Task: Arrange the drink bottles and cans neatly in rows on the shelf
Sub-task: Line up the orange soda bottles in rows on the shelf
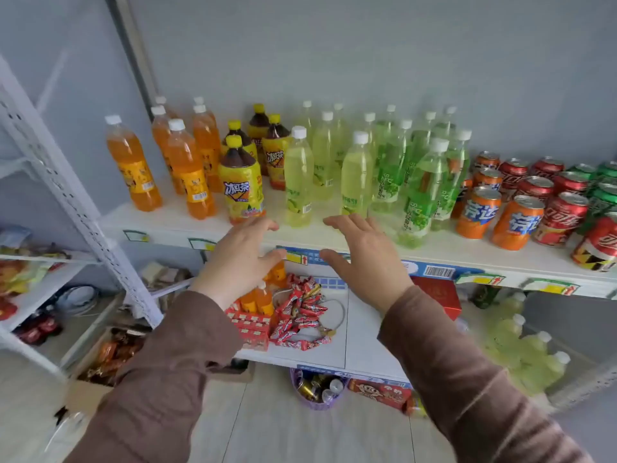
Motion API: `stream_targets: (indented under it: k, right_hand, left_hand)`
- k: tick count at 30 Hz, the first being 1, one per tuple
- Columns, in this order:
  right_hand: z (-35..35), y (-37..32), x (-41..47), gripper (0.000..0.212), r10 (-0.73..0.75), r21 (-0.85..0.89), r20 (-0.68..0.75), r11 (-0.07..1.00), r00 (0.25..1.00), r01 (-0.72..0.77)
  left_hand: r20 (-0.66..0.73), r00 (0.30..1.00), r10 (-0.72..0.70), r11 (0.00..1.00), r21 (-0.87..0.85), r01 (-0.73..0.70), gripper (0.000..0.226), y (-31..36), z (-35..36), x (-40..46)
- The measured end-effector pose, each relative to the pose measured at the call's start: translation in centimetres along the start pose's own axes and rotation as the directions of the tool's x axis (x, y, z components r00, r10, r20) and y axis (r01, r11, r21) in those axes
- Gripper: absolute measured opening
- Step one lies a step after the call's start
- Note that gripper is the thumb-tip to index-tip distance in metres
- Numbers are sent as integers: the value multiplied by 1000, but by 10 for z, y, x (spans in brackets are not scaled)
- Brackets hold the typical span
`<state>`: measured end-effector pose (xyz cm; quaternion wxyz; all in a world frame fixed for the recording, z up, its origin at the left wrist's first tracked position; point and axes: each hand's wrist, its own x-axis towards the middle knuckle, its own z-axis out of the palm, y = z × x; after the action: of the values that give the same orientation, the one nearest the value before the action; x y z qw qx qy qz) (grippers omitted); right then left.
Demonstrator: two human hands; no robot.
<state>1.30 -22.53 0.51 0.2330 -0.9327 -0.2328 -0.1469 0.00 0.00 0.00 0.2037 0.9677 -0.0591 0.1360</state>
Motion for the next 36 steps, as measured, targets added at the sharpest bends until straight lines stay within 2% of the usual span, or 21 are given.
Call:
stream_targets:
  k: [3, 8, 22, 36]
  right_hand:
    - [19, -21, 14, 48, 15, 45, -2, 999, 1000, -15]
    - [52, -40, 40, 46, 29, 70, 21, 997, 999, -30]
    - [142, -93, 123, 45, -63, 223, 73, 974, 995, 45]
    - [241, -194, 191, 42, 101, 210, 24, 972, 995, -104]
  left_hand:
    - [-22, 1000, -2, 1000, -18, 1, 42, -34, -7, 4]
    - [16, 999, -43, 998, -42, 44, 39, -80, -11, 6]
    - [-16, 982, -187, 982, -20, 187, 40, -190, -33, 15]
    - [26, 998, -61, 992, -110, 64, 39, -353, -72, 52]
